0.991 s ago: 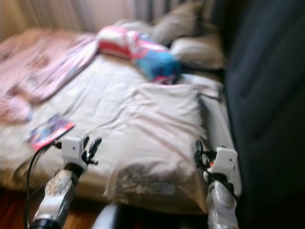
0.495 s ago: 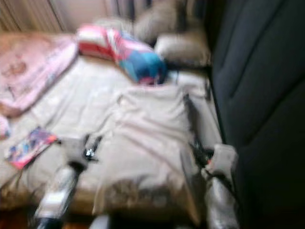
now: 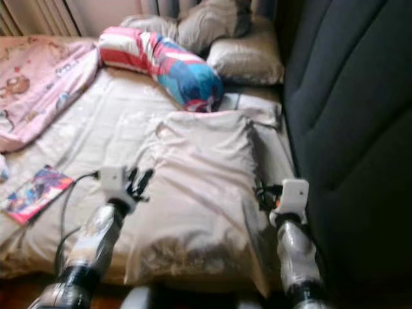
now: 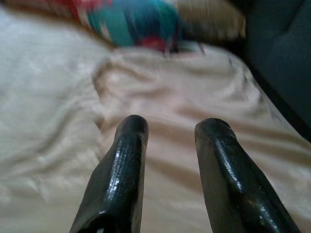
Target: Clean up the room
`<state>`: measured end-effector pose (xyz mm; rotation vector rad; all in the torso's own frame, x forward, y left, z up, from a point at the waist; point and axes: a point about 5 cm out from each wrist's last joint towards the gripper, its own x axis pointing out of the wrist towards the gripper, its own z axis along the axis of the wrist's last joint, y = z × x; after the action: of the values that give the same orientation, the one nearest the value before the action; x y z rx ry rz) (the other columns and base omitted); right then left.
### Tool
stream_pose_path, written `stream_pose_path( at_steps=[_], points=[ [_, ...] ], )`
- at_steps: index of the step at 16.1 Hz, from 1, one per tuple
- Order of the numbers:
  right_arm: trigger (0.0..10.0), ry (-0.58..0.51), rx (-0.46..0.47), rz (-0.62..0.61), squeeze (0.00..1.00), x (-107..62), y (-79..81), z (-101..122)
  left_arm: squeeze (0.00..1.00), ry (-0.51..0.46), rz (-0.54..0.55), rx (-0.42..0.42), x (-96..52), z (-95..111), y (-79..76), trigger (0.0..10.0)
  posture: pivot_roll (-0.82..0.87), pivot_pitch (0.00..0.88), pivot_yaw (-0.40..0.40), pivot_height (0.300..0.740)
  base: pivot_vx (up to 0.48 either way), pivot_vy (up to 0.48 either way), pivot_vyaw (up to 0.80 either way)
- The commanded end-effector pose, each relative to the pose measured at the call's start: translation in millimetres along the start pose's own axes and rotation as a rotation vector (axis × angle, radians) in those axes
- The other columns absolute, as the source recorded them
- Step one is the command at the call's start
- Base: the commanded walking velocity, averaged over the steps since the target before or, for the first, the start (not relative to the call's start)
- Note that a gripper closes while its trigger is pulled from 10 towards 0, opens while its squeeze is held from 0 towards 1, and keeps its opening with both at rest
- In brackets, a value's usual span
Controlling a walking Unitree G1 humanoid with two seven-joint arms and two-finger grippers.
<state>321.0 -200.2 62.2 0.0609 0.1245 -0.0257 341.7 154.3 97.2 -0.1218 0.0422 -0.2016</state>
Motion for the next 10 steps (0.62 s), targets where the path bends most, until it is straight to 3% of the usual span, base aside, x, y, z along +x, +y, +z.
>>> stream_pose_path(
  at_steps=[1,2,3,6,10],
  points=[
    [10.0,0.019,0.017,0.006,0.90,7.3,1.4,4.6,0.00,0.057,0.011,-0.022,4.8,-2.1,7.3,10.0,0.03,0.216,-0.005,0.658,0.000,0.000,0.00],
    [10.0,0.025,0.028,0.012,1.00,12.9,2.1,10.5,0.21,0.071,0.016,0.009,10.4,2.4,7.7,10.0,0.03,0.245,-0.003,0.658,0.000,0.000,0.00],
    [10.0,0.040,0.000,0.029,1.00,19.9,2.7,17.7,1.00,0.058,0.024,-0.031,18.4,11.8,8.6,10.0,0.04,0.290,0.000,0.658,0.000,0.000,0.00],
    [10.0,0.083,-0.036,0.033,1.00,33.0,0.5,31.2,1.00,0.072,0.035,-0.112,34.0,26.8,10.3,10.0,0.03,0.346,-0.017,0.658,0.000,0.000,0.00],
    [10.0,0.093,-0.014,0.048,1.00,40.5,-7.2,45.7,1.00,0.112,0.056,-0.073,37.6,32.1,19.3,10.0,0.04,0.430,-0.031,0.658,0.000,0.000,0.00]
  ],
)
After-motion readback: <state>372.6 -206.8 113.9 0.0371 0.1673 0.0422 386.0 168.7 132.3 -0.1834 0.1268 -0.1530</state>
